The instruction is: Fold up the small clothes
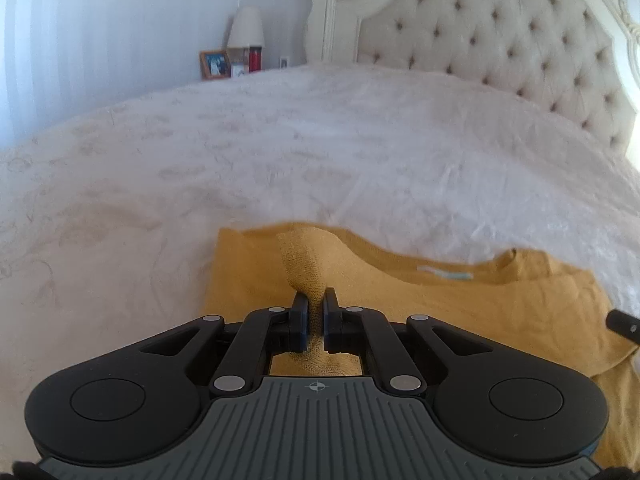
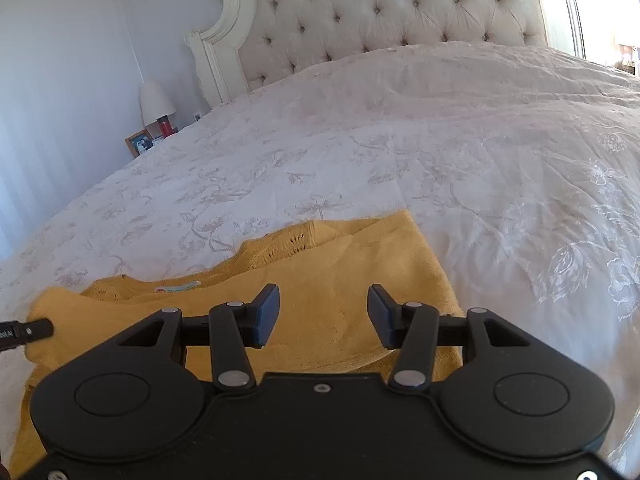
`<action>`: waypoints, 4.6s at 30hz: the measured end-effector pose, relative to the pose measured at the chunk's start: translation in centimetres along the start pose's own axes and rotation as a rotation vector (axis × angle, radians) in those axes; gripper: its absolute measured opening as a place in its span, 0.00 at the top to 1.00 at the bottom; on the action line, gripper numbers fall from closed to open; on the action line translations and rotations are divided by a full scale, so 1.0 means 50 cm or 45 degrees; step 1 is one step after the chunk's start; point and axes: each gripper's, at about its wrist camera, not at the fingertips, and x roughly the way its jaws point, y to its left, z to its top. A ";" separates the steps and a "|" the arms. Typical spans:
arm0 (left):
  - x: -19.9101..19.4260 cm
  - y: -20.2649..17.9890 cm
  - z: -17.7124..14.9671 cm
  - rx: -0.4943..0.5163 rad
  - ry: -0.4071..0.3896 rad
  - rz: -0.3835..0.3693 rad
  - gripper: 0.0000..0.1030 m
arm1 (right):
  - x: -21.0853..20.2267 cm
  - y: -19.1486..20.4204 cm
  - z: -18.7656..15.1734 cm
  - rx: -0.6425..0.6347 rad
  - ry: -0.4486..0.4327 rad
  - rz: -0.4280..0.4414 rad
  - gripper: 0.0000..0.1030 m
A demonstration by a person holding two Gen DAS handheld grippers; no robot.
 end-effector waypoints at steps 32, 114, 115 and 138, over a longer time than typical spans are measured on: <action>0.065 0.025 -0.007 0.216 0.085 0.393 0.53 | 0.026 0.007 -0.015 -0.041 0.124 -0.037 0.37; -0.316 0.143 -0.329 0.015 0.379 -0.032 0.12 | -0.168 -0.055 0.051 -0.151 0.297 0.140 0.07; -0.314 0.143 -0.328 0.010 0.380 -0.033 0.12 | -0.191 -0.071 0.061 -0.162 0.302 0.153 0.07; -0.343 0.139 -0.351 0.007 0.321 -0.056 0.42 | -0.337 -0.254 -0.092 -0.034 0.688 0.373 0.41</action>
